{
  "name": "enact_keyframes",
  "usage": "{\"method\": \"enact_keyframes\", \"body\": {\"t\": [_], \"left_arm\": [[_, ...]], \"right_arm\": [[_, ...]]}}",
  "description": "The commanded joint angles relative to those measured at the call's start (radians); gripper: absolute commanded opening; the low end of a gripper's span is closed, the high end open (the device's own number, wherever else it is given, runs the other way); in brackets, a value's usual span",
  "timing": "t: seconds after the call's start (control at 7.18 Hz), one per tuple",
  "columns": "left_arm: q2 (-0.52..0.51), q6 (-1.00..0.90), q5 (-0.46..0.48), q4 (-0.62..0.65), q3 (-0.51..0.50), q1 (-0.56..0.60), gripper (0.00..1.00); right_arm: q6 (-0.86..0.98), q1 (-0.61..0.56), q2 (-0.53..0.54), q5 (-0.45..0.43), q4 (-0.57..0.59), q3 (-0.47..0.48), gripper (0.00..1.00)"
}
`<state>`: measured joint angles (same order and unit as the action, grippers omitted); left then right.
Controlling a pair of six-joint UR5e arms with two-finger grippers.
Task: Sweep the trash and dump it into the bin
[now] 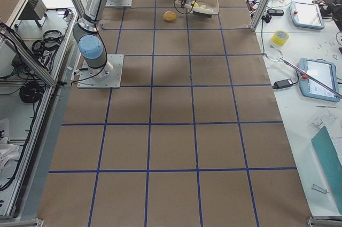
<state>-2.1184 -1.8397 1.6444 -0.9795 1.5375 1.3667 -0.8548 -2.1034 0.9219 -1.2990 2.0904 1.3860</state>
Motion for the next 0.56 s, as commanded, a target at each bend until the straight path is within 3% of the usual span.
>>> {"method": "enact_keyframes", "body": {"t": [0.0, 0.42], "left_arm": [[0.000, -0.001, 0.000, -0.001, 0.000, 0.000, 0.05], [0.000, 0.000, 0.000, -0.001, 0.000, 0.000, 0.05]], "right_arm": [[-0.081, -0.038, -0.028, 0.018, 0.011, -0.057, 0.08], [-0.075, -0.014, 0.026, 0.029, -0.146, -0.110, 0.08]]}}
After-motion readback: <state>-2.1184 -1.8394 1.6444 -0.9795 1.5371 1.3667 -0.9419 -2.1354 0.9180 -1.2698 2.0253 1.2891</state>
